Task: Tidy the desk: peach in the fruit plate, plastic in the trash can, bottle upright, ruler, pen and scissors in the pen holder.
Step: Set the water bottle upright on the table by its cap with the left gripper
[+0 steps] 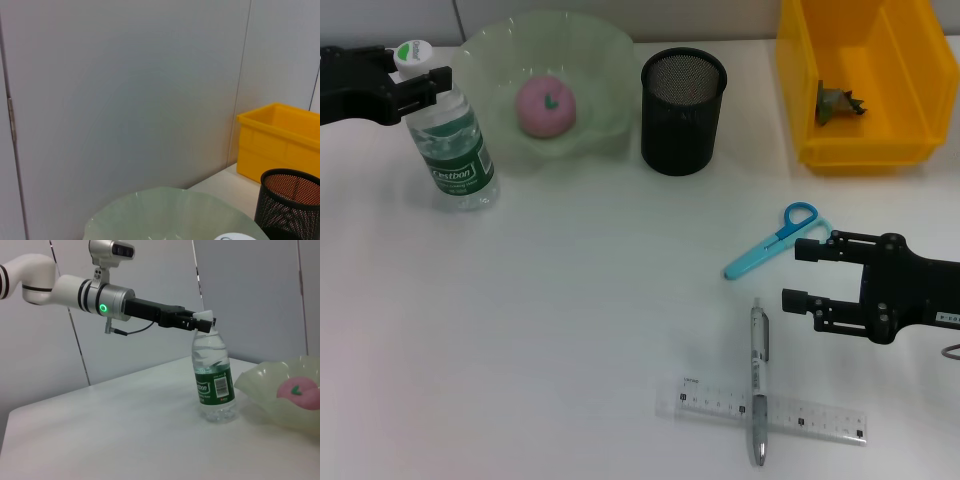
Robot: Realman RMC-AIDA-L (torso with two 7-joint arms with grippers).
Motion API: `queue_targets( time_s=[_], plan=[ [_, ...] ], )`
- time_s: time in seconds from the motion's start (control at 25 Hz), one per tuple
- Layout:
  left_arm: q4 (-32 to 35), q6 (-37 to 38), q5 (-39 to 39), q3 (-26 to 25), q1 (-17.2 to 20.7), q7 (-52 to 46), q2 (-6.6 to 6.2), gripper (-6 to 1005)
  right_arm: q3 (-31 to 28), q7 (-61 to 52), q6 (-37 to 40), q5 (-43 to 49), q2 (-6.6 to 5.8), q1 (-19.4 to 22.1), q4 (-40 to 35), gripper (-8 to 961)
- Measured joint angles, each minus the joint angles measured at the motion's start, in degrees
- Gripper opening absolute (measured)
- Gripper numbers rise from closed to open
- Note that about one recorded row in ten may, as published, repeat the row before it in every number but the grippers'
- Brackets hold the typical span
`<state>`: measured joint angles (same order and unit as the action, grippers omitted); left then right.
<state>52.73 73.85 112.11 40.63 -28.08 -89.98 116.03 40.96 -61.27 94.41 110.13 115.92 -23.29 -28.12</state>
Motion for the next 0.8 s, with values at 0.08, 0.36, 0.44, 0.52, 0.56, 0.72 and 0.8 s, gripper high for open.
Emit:
queue_targets(
  time_s=[0.08, 0.36, 0.44, 0.52, 0.56, 0.72, 0.8],
  plan=[
    [0.0, 0.0, 0.0, 0.0, 0.0, 0.1, -0.01, 567, 0.0, 0.0, 0.0, 0.0, -0.01, 0.0, 0.0, 672],
    [0.0, 0.0, -0.1, 0.0, 0.1, 0.5, 0.03, 574, 0.0, -0.1, 0.0, 0.0, -0.06, 0.0, 0.0, 672],
    [0.0, 0.0, -0.1, 0.0, 0.0, 0.6, 0.04, 576, 0.0, -0.4, 0.0, 0.0, -0.08, 0.0, 0.0, 672],
    [0.0, -0.1, -0.1, 0.0, 0.0, 0.6, 0.13, 578, 0.0, -0.6, 0.0, 0.0, -0.14, 0.0, 0.0, 672],
    [0.0, -0.1, -0.1, 0.0, 0.0, 0.6, 0.13, 578, 0.0, -0.7, 0.0, 0.0, -0.16, 0.0, 0.0, 672],
    [0.0, -0.1, -0.3, -0.1, 0.0, 0.6, 0.22, 582, 0.0, -0.7, 0.0, 0.0, -0.17, 0.3, 0.0, 672],
    [0.0, -0.1, -0.3, -0.1, 0.0, 0.6, 0.23, 584, 0.0, -0.7, 0.0, 0.0, -0.17, 0.3, 0.0, 672]
  ],
)
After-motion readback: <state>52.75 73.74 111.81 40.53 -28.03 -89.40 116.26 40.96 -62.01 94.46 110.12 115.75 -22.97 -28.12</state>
